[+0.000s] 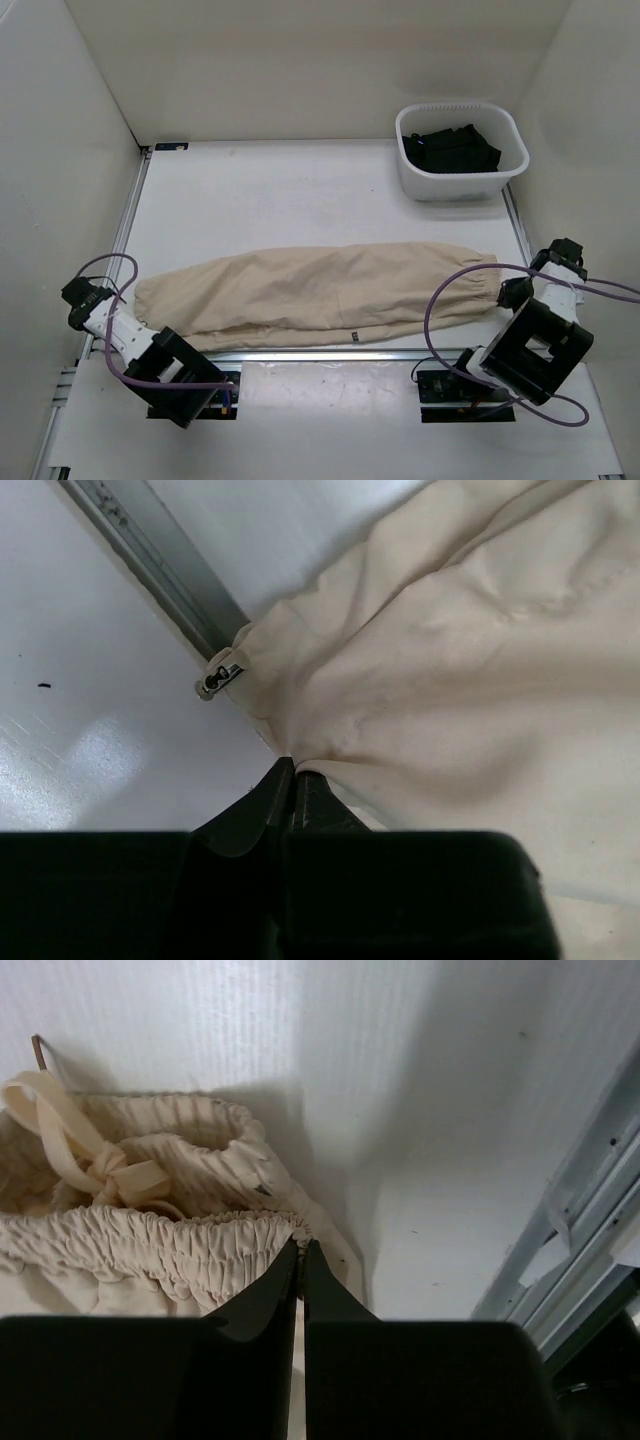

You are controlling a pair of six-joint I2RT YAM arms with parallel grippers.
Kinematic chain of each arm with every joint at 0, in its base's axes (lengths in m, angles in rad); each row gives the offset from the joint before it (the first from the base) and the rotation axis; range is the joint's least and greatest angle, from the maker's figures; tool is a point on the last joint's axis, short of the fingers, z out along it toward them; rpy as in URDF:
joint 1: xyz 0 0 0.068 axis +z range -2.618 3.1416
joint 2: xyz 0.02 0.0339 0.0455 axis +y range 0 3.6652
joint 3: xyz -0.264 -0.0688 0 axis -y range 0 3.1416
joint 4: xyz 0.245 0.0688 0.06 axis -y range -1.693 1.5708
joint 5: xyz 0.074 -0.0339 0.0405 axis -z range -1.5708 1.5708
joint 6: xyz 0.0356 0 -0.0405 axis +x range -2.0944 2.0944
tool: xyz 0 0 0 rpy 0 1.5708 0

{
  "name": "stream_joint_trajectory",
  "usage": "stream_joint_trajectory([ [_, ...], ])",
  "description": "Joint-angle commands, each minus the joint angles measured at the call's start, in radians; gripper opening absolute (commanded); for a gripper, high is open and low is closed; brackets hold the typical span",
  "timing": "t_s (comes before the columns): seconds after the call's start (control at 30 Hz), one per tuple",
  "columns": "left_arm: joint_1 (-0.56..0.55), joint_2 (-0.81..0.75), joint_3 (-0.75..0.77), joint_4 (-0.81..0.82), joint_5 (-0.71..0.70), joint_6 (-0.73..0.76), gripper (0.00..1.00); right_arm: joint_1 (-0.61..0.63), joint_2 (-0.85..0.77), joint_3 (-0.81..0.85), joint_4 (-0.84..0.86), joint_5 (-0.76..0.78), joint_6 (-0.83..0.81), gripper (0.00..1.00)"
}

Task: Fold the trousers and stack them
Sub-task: Fold the trousers

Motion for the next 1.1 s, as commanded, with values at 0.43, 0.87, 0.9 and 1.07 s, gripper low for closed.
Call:
stream_joint_trajectory([
  [0.43, 0.100, 0.143, 0.191, 0.108, -0.069, 0.000, 0.14, -0.005, -0.033, 0.242, -0.104, 0.143, -0.001, 0.00],
  [0.87, 0.100, 0.033, 0.085, 0.073, -0.037, 0.000, 0.62, 0.133, -0.043, 0.200, -0.131, 0.196, -0.142, 0.70],
  [0.9, 0.100, 0.033, 0.122, 0.053, -0.015, 0.000, 0.62, 0.185, -0.032, 0.218, -0.162, 0.242, -0.151, 0.71],
  [1.07, 0.091, 0.122, 0.383, -0.154, 0.130, 0.000, 0.65, 0.639, -0.072, 0.291, -0.371, 0.648, -0.023, 0.71],
])
